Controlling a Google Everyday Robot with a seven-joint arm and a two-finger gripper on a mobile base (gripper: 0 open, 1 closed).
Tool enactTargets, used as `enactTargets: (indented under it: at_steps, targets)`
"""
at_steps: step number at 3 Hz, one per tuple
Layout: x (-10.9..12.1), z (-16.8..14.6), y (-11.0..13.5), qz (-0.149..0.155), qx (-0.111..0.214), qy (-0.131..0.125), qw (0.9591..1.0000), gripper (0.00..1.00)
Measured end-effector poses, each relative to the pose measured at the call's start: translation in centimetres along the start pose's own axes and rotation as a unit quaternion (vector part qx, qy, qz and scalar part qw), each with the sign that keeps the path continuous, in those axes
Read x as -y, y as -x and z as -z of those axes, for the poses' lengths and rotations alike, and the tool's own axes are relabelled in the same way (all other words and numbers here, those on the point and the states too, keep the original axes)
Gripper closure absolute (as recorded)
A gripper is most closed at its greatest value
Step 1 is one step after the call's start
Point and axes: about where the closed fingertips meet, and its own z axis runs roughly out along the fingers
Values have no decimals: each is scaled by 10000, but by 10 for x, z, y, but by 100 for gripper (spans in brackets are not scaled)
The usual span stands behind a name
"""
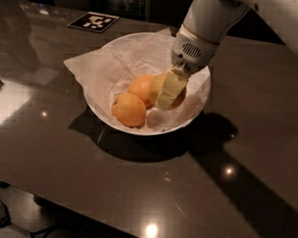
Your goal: Pick orange from white bowl
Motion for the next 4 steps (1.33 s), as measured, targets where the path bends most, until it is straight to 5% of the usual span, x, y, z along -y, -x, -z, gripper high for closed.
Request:
enactTargets:
  at_steps: [2, 4]
  targets:
    - [-18, 35, 2, 469, 500, 93, 9976, 100]
    - [-44, 73, -6, 1087, 1059, 177, 9883, 100]
